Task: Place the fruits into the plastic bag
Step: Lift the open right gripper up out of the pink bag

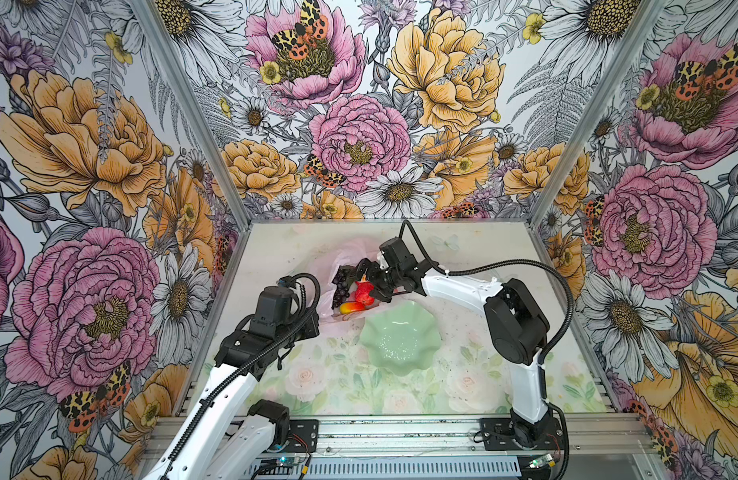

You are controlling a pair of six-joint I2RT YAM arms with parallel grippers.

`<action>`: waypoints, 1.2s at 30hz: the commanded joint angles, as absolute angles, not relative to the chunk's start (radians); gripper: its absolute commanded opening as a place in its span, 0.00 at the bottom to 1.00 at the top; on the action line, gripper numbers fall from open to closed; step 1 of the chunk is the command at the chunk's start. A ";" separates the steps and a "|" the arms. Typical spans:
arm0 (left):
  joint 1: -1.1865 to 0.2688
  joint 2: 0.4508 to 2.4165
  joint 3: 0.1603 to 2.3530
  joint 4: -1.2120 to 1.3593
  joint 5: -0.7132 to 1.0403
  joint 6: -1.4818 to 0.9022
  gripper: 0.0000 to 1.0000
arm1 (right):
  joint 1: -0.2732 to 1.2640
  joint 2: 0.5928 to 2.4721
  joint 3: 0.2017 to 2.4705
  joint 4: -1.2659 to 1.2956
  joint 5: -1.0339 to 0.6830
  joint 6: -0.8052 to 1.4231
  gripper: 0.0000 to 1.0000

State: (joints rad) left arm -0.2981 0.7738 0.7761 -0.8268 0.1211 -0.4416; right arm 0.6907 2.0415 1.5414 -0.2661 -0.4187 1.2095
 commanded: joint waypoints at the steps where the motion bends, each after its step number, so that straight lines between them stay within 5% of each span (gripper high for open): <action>1: -0.302 0.765 0.775 -0.825 0.114 -0.434 0.00 | 0.681 1.982 1.570 -0.276 -0.398 1.174 1.00; 36: -0.312 0.756 0.772 -0.819 0.131 -0.433 0.00 | 0.657 1.792 1.789 -0.739 -0.033 0.487 0.99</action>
